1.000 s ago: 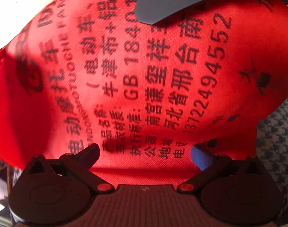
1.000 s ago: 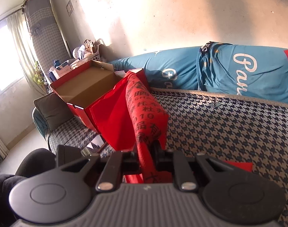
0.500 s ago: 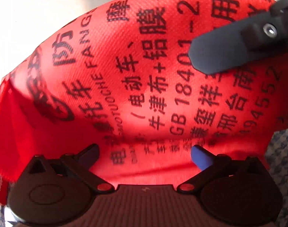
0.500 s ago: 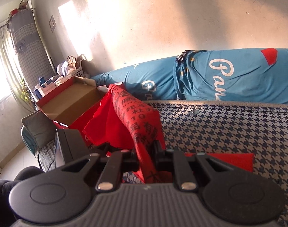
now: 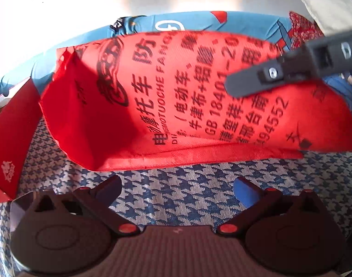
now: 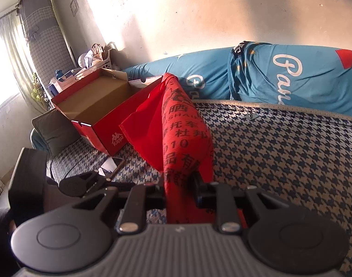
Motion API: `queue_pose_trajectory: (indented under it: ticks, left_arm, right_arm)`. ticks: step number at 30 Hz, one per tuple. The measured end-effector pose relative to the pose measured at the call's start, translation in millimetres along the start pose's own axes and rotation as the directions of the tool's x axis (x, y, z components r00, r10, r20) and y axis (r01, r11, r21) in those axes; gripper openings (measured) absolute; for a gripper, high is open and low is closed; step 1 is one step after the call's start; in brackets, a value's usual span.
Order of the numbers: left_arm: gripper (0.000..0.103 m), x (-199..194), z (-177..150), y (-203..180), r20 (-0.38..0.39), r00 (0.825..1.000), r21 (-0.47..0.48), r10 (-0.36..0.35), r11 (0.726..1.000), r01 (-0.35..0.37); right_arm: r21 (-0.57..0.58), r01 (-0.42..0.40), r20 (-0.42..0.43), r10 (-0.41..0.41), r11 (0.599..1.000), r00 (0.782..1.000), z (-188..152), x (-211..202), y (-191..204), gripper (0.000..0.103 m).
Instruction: Fold shopping bag
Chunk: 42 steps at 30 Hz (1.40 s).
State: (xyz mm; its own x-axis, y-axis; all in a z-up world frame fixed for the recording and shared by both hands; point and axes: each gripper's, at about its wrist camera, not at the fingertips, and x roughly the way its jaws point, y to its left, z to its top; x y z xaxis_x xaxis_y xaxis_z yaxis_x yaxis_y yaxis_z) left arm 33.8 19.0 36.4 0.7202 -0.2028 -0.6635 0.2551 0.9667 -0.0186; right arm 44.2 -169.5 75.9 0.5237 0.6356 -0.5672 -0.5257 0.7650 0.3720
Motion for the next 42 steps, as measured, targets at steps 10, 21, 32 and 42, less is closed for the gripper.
queue_pose_trajectory:
  ticks: [10,21,32,42]
  left_arm:
    - [0.103,-51,-17,5,0.020,1.000,-0.032,-0.013,0.999,0.013]
    - [0.103,-90,-11,23,0.104,0.993,-0.112,-0.047,0.992,0.059]
    - [0.103,-91,14,17,0.160,0.984,-0.111,-0.077,0.989,0.096]
    - [0.103,-65,39,1,0.172,0.983,-0.086,-0.068,0.993,0.083]
  right_arm:
    - [-0.030,-0.009,-0.060,0.007,1.000,0.998,-15,2,15,0.023]
    - [-0.136,-0.029,-0.191,0.002,0.990,0.982,-39,19,38,0.028]
    - [-0.133,-0.092,-0.240,0.058,0.987,0.969,-57,22,50,0.031]
    - [-0.076,-0.116,-0.267,0.092,0.990,0.959,-74,23,51,0.031]
